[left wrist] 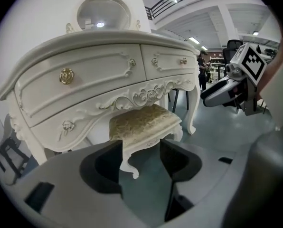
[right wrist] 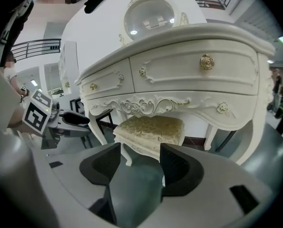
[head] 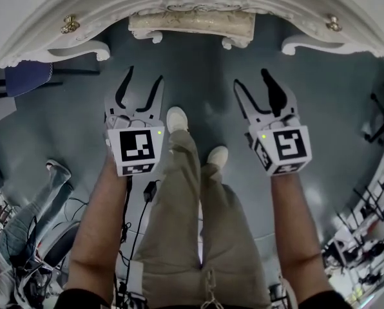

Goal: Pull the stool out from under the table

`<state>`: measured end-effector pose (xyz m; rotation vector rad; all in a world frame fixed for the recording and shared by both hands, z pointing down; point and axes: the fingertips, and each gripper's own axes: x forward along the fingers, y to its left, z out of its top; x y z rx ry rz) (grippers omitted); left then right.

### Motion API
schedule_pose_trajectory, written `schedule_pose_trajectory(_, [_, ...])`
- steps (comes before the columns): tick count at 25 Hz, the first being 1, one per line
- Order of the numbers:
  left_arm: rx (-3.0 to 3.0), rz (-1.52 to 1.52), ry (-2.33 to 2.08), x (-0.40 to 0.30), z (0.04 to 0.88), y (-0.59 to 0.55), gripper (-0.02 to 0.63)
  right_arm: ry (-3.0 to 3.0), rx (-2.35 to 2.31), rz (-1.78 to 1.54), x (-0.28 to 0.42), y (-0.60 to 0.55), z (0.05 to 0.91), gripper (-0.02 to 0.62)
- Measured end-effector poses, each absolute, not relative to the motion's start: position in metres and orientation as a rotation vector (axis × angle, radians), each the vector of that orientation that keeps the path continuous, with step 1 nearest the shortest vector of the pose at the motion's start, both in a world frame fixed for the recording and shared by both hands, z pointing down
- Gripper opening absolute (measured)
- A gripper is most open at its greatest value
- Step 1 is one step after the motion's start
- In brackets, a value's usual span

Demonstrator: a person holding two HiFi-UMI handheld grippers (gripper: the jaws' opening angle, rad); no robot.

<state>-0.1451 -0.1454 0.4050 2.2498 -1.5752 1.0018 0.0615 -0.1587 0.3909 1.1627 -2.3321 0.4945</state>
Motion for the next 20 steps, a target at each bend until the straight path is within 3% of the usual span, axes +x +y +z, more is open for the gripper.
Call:
schedule_pose_trajectory(7, [2.119, 0.963, -1.554, -0.165, 0.456, -0.184, 0.233, -2.260, 1.123, 0.442, 0.067, -0.199, 0.438, 0.236])
schedule_pose_trajectory(20, [2.131, 1.228, -1.497, -0.203, 0.534, -0.225, 0.238, -2.153, 1.007, 0.383, 0.067, -0.236, 0.506, 0.249])
